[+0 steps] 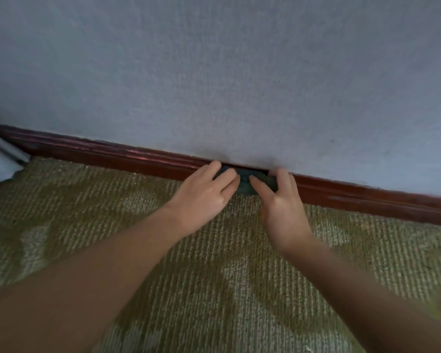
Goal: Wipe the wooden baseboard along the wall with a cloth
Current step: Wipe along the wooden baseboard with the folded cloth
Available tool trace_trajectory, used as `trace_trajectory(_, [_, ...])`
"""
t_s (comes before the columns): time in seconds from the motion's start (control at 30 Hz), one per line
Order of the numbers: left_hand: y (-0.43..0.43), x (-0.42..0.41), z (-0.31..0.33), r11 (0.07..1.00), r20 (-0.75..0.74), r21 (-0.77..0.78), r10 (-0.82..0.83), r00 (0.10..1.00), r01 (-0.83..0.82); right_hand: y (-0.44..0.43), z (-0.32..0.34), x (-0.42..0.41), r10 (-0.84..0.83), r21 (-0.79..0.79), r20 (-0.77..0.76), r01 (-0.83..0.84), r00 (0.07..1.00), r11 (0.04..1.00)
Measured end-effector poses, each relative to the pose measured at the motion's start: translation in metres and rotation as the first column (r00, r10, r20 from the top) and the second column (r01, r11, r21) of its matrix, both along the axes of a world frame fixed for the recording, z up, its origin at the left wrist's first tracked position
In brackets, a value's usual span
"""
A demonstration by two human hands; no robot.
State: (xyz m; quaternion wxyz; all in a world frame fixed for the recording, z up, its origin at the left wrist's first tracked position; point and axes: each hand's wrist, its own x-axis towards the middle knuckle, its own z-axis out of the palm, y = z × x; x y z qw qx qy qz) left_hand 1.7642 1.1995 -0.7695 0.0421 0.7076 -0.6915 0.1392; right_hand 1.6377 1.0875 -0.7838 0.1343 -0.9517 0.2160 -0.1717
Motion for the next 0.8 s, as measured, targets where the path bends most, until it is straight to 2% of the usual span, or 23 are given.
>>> trace_trajectory(0.1, [0.008,0.018,-0.002,0.998,0.038,-0.004,-0.066,0.997,0.066,0.01,-0.004,0.006,0.002,0.021,0.014,-0.002,1.0,1.0])
trace_trajectory(0.23, [0.021,0.029,-0.008,0.998,-0.008,-0.042,-0.041,0.999,0.041,0.024,-0.002,0.022,-0.009,0.071,0.022,0.007,1.0,0.997])
trace_trajectory(0.33, [0.014,0.021,-0.01,0.995,-0.047,-0.078,-0.066,0.997,0.062,0.016,-0.004,0.009,-0.003,0.019,-0.029,0.003,1.0,1.0])
trace_trajectory(0.43, [-0.004,0.012,-0.011,0.98,0.008,-0.13,-0.15,0.989,0.15,0.002,-0.004,-0.01,-0.037,-0.05,-0.019,0.036,0.999,0.998])
trace_trajectory(0.5, [-0.009,0.011,-0.014,0.976,-0.002,-0.159,-0.152,0.988,0.15,0.001,-0.003,-0.009,-0.068,-0.042,-0.003,0.068,0.998,0.997])
trace_trajectory(0.67, [0.014,0.036,-0.018,0.984,0.012,-0.094,-0.153,0.988,0.154,0.015,-0.004,0.013,0.003,0.013,-0.008,-0.003,1.0,1.0])
trace_trajectory(0.8, [0.02,0.034,-0.016,0.993,-0.111,-0.087,-0.083,0.99,0.074,0.019,-0.004,0.011,0.028,-0.005,0.032,-0.028,0.999,1.0])
